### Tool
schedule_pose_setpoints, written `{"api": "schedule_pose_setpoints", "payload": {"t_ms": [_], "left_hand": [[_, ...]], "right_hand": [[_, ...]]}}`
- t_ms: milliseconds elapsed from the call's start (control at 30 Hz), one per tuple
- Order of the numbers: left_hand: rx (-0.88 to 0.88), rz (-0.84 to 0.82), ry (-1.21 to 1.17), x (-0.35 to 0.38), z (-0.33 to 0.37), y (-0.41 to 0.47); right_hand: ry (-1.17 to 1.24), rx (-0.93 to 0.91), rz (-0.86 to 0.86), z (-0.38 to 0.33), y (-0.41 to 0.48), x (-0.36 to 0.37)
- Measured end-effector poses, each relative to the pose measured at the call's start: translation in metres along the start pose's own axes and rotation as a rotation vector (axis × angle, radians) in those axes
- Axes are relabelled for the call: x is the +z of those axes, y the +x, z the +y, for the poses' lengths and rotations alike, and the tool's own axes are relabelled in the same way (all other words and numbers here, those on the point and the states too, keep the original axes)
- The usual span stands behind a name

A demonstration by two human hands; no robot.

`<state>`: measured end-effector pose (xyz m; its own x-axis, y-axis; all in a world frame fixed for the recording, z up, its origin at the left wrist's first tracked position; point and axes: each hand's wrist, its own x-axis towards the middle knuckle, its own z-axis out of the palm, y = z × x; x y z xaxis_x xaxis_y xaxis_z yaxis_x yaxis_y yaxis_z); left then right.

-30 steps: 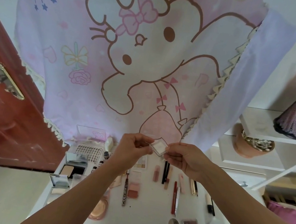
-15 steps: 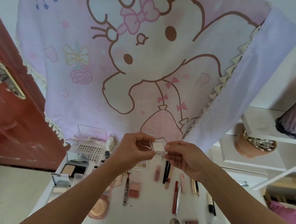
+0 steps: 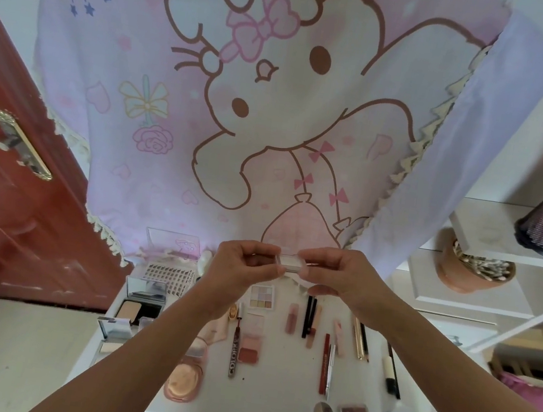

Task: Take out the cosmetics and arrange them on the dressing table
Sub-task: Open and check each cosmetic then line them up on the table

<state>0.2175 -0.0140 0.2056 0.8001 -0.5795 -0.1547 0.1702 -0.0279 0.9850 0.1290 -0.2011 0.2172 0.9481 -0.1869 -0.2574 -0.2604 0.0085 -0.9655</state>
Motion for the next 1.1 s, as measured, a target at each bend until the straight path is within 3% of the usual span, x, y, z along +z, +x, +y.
{"api": "schedule_pose_setpoints", "payload": {"t_ms": [133, 433, 667, 833, 1100], "left_hand": [[-0.022, -0.012, -0.039, -0.002, 0.000, 0.002], [-0.022, -0.048, -0.068, 0.002, -0.004, 0.000], [-0.046, -0.020, -0.033, -0.002, -0.012, 0.000], [-0.127, 0.019, 0.025, -0.008, -0.035, -0.013], [-0.334, 0.134, 0.107, -0.023, -0.121, -0.037]], "right_hand": [[-0.121, -0.079, 0.005, 0.002, 0.003, -0.002], [-0.091, -0.115, -0.016, 0.000, 0.004, -0.009], [-0.188, -0.201, 0.122, 0.009, 0.005, -0.004], [0.020, -0.009, 0.103, 0.027, 0.007, -0.002], [0.053, 0.276, 0.056, 0.104, 0.023, 0.028]]}}
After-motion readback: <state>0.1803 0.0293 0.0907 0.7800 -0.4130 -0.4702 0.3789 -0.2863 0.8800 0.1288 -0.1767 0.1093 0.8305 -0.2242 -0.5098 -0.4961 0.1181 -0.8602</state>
